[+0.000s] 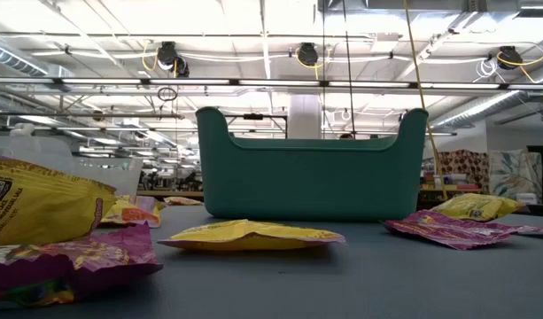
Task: Sort candy
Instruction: Put the orange candy into the transparent bin
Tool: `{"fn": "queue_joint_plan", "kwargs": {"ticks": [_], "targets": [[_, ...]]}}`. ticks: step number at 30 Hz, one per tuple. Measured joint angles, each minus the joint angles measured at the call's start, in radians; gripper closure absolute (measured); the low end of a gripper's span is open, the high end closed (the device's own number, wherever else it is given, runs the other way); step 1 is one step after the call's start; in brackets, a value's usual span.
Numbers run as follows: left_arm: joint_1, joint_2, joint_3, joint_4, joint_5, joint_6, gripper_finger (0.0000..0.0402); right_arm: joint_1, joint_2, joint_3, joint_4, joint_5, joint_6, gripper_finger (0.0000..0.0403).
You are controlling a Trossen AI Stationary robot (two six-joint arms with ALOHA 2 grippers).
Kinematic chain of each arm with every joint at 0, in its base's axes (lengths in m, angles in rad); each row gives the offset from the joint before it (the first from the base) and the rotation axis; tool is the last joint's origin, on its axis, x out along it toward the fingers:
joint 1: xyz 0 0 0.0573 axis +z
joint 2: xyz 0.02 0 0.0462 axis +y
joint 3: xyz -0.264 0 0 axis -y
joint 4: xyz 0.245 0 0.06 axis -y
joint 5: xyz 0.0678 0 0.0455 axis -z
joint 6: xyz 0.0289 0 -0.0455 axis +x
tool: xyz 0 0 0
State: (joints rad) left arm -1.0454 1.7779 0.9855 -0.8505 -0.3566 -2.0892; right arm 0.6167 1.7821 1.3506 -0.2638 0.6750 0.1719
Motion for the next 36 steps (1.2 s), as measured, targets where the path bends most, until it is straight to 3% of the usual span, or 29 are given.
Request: {"fn": "queue_joint_plan", "kwargs": {"ticks": [7,15,24,30,36], "targets": [[-0.001,0.025,0.002,0.002,-0.003,0.000,0.0262,0.000,0.000,0.000,0.005,0.000,0.004,0.0204],[-0.013,0.026,0.002,-0.001,-0.011,0.013,0.0361,0.000,0.000,0.000,0.004,0.000,0.025,0.0204],[-0.024,0.022,0.051,-0.064,-0.027,0.044,0.0354,0.000,0.008,0.000,0.008,0.000,0.029,0.0204],[-0.012,0.021,0.179,-0.246,-0.042,0.131,0.0339,-0.003,0.057,0.000,0.008,0.003,0.018,0.0204],[0.028,0.019,0.322,-0.404,-0.231,0.321,0.0350,-0.016,0.084,0.000,0.011,0.009,-0.004,0.0204]]}}
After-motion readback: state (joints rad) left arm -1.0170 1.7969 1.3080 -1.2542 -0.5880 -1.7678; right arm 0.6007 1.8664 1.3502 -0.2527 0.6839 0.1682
